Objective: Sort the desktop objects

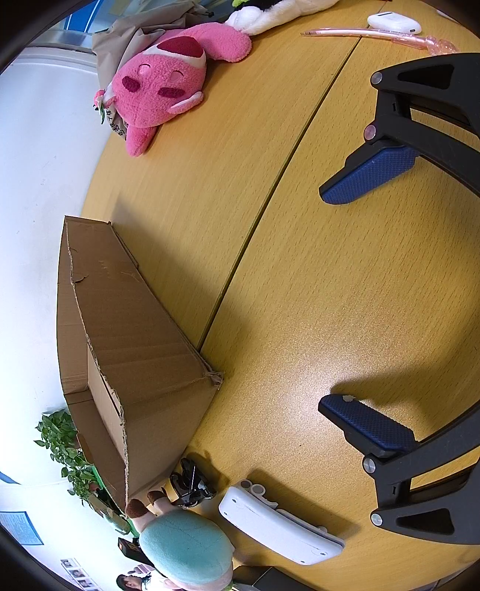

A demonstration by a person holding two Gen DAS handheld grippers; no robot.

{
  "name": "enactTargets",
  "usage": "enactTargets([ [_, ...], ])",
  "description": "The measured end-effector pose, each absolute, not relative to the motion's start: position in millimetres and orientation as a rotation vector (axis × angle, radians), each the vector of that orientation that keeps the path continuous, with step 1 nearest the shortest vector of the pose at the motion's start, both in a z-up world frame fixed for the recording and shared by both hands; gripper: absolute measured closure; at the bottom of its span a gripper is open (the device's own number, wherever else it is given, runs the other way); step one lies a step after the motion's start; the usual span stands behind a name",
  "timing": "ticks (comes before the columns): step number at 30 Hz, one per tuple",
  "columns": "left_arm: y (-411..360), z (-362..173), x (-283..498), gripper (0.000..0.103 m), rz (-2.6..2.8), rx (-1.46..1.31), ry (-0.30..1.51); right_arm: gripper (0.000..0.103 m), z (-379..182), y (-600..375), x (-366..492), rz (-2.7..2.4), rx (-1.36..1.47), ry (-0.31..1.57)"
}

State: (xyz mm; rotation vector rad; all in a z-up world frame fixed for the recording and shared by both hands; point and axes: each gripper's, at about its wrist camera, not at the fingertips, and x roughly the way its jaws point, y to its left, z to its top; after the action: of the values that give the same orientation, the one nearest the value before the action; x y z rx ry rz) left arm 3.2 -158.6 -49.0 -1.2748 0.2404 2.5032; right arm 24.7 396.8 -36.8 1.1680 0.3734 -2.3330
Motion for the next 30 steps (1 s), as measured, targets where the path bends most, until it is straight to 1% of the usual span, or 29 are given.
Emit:
enactTargets([
  [25,-158.5,-48.4,1.8,0.000,2.509,-1.277,0.237,0.000,-36.9,397.0,24.3,-2.333,1.168,0.373],
  [30,-159.3,-56.1,3.0,0.000,2.515,-1.279,0.233,0.000,-36.8,397.0,24.6,-2.333,1.168,0.373],
])
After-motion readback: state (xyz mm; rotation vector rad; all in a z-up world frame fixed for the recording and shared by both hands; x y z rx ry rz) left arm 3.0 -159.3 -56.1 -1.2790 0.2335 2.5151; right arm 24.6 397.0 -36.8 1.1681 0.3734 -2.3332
